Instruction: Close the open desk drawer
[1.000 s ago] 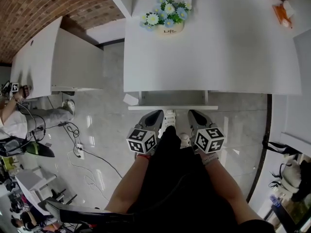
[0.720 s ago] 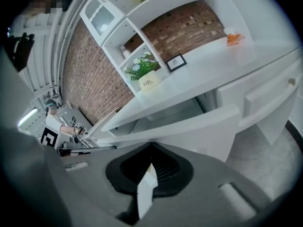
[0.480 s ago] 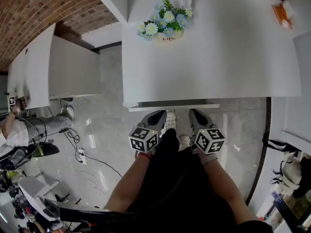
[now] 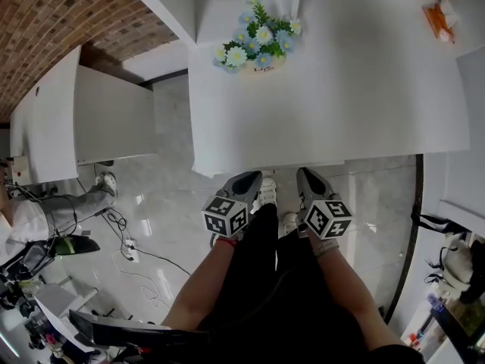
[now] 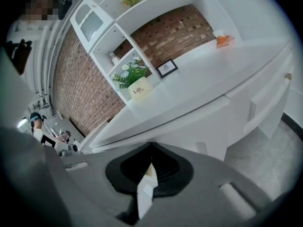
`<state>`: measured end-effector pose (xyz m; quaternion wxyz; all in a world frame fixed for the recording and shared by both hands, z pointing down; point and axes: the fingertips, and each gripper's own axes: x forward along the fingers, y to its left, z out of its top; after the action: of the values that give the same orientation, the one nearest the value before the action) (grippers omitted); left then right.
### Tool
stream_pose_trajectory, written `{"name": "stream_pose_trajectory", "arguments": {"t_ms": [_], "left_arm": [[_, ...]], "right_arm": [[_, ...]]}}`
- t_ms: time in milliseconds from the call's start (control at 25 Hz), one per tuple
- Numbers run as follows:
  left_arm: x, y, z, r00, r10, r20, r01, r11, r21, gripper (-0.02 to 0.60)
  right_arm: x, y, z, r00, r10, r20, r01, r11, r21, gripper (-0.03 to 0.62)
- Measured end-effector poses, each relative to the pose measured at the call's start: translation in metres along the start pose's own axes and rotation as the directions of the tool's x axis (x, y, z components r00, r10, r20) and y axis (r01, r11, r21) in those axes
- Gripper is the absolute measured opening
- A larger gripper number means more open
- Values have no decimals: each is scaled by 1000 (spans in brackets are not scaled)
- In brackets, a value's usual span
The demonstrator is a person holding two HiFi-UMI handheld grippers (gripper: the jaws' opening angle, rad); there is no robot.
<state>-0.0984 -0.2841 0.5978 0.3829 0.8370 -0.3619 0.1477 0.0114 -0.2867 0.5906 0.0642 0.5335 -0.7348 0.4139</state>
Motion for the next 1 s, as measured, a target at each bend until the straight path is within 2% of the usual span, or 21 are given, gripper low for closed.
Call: {"name": "stream_pose_trajectory", "arguments": {"t_ms": [440,760,1000], "left_arm": [[9,2,5,1000,5,14,-5,1000,-12,3],[10,-14,11,998,-11,56,11,1000,-6,3],[-5,-30,13,995,6,102,-6,1000,-1,3]], "right_arm": [[6,-2,6,999,4,52,-5,1000,28,2],[-5,-1,6,998,47,41,-47,999,-10,2],[-32,7,15,990,119,71,-111,988,-105,2]]}}
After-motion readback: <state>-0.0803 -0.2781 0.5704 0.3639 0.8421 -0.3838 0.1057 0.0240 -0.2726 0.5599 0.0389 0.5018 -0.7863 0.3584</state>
